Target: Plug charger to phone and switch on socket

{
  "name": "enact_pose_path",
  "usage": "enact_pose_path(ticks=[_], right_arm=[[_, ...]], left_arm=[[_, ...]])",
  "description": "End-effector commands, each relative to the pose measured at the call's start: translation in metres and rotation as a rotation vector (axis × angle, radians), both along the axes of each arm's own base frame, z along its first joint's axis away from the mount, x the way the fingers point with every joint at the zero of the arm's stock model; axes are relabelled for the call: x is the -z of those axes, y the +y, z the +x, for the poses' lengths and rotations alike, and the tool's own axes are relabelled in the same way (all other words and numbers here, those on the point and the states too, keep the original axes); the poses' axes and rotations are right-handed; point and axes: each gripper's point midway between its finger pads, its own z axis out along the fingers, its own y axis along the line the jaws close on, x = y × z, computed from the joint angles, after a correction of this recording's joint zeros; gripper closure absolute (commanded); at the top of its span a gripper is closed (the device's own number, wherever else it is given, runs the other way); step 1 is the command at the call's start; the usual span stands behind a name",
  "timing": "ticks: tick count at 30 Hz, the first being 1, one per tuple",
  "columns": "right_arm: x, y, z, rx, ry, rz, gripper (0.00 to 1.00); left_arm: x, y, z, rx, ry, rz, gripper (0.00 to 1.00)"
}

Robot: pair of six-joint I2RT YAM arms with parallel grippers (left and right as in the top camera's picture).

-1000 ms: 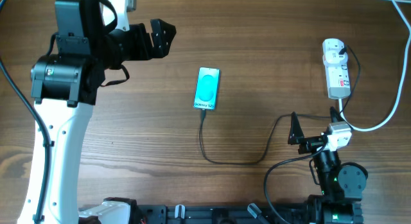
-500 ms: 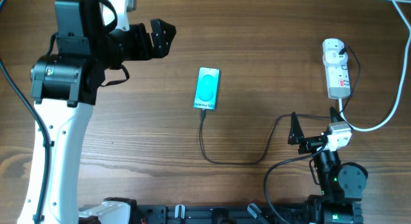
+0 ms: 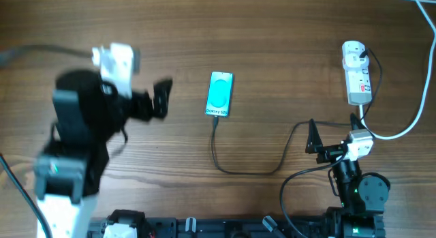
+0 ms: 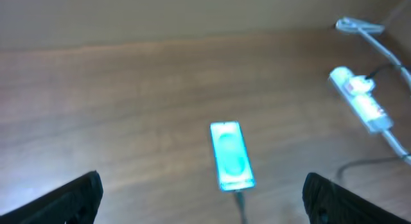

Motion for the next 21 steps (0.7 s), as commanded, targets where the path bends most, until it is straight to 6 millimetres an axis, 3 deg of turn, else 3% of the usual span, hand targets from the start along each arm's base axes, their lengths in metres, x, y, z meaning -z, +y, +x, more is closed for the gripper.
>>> enact_pose_path(ticks=[1, 4, 9, 17, 21], right_arm=[[-0.002, 0.002, -0.001, -0.010, -0.011, 0.000, 0.00], [-0.002, 0.002, -0.001, -0.010, -0.011, 0.000, 0.00], [-0.002, 0.002, -0.001, -0.010, -0.011, 0.000, 0.00], [-0.002, 0.002, -0.001, -0.010, -0.011, 0.000, 0.00], [-0.002, 0.002, -0.001, -0.010, -0.011, 0.000, 0.00]], left_arm=[[0.045, 0.006, -0.026, 0.037, -0.092, 0.082, 0.00], [0.072, 0.008, -0.040, 0.044, -0.203, 0.093, 0.00], [0.096, 0.009, -0.054, 0.057, -0.361, 0.126, 0.00], [0.094, 0.023, -0.060, -0.015, -0.638, 0.140, 0.00], [0.095, 0.031, -0.057, -0.046, -0.683, 0.149, 0.00]])
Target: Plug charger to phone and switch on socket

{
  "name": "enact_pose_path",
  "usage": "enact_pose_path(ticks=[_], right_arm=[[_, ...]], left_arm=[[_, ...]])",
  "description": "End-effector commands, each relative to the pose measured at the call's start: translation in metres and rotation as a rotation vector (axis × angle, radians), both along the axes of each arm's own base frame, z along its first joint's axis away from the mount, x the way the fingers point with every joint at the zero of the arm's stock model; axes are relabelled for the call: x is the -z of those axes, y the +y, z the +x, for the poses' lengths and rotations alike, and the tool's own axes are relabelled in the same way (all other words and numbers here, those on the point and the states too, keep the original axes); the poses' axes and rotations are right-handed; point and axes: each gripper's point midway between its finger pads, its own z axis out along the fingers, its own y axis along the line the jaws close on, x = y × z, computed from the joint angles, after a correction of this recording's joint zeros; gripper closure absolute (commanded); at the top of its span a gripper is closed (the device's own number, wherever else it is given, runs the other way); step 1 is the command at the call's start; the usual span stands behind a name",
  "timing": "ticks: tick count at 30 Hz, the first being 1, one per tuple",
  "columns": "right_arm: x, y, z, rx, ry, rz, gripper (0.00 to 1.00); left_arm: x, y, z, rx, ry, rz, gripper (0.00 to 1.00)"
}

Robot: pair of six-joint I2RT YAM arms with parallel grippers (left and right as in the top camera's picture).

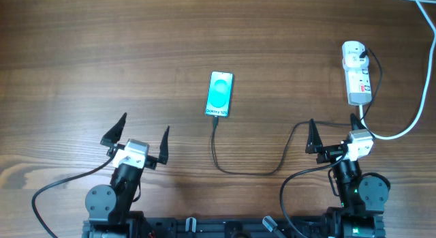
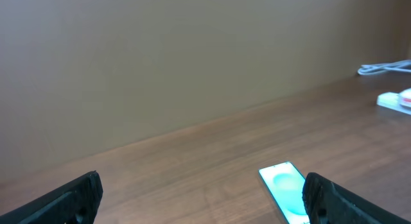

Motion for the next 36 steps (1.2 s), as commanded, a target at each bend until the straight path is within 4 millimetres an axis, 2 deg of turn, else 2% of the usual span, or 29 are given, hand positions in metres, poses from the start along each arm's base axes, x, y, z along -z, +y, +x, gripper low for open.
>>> enact_pose_path(ticks=[1, 6, 9, 11, 36], right_arm=[[-0.002, 0.002, -0.001, -0.010, -0.009, 0.000, 0.00], [-0.002, 0.002, -0.001, -0.010, -0.009, 0.000, 0.00], [-0.002, 0.002, -0.001, -0.010, -0.008, 0.000, 0.00], [-0.002, 0.002, -0.001, -0.010, -0.009, 0.000, 0.00], [-0.002, 0.002, -0.001, -0.010, -0.009, 0.000, 0.00]], left_arm=[[0.008, 0.007, 0.003, -0.025, -0.004, 0.016, 0.00], [0.032, 0.006, 0.006, -0.017, 0.042, 0.021, 0.00], [0.037, 0.004, 0.006, -0.007, 0.062, 0.021, 0.00], [0.051, 0.004, 0.006, -0.005, 0.124, 0.006, 0.00], [0.050, 0.003, 0.005, -0.003, 0.123, -0.007, 0.00]])
